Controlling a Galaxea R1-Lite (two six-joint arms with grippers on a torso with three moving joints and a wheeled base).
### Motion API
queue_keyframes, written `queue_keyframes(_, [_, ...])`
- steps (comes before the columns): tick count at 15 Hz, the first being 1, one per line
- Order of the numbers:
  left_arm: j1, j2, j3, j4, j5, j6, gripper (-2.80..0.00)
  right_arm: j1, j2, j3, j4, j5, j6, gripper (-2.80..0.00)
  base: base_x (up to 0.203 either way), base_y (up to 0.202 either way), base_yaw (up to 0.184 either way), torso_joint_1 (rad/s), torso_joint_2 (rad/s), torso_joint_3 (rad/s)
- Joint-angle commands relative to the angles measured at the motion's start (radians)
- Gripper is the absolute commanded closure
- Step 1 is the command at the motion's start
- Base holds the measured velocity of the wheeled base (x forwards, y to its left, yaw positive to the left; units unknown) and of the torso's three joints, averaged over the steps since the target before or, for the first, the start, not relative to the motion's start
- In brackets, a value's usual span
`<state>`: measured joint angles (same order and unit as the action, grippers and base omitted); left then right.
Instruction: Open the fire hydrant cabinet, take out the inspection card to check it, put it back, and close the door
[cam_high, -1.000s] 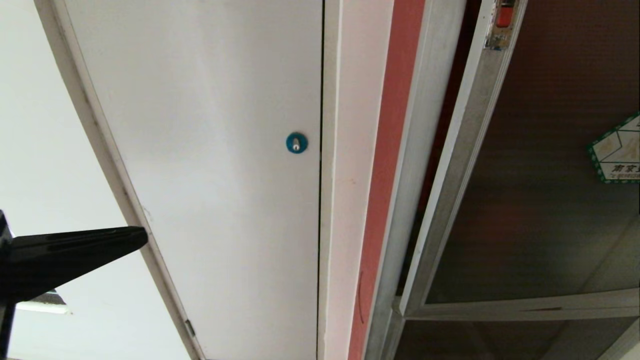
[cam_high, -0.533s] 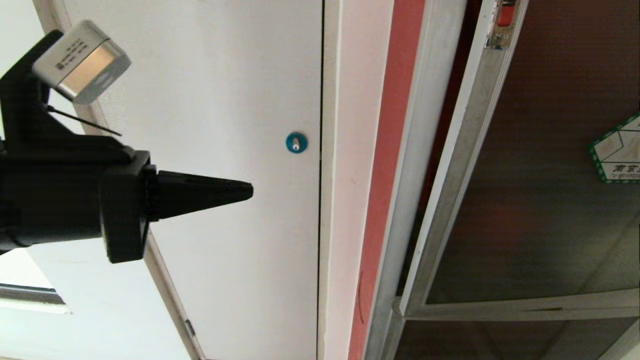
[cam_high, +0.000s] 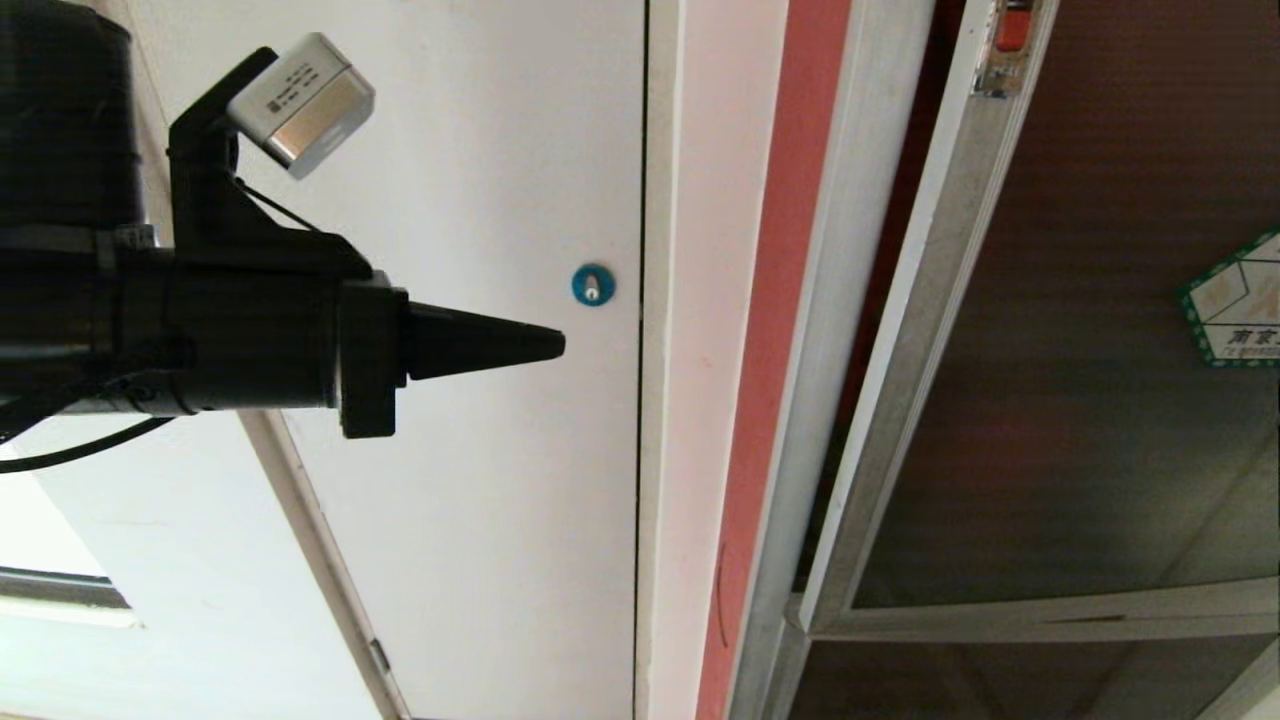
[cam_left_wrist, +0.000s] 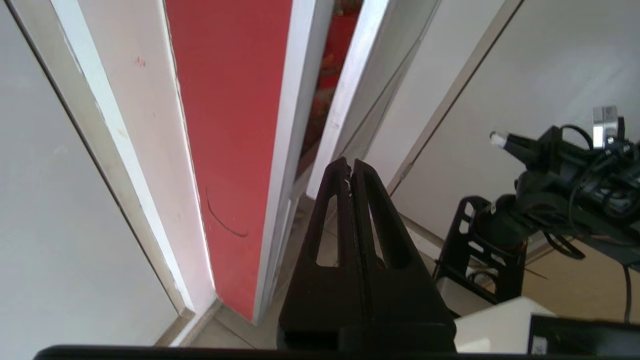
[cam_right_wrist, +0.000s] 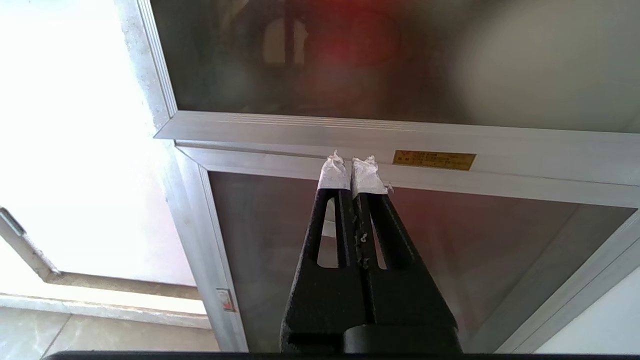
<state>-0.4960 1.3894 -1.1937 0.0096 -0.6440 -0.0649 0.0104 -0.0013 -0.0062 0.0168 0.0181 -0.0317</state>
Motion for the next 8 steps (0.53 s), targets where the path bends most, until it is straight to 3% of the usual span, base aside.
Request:
queue_keyframes(1, [-0.002, 0.033, -0.037, 0.001, -0.004, -0.002, 0.00, 0.000, 0.001, 0.000, 0.000, 0.000, -0.001, 0.00, 0.000, 0.000, 0.000, 0.000, 0.00, 0.000])
queue_keyframes(8, [-0.086, 0.159, -0.198, 0.001, -0.003, -0.003, 0.00, 0.000, 0.001, 0.000, 0.000, 0.000, -0.001, 0.00, 0.000, 0.000, 0.000, 0.000, 0.00, 0.000])
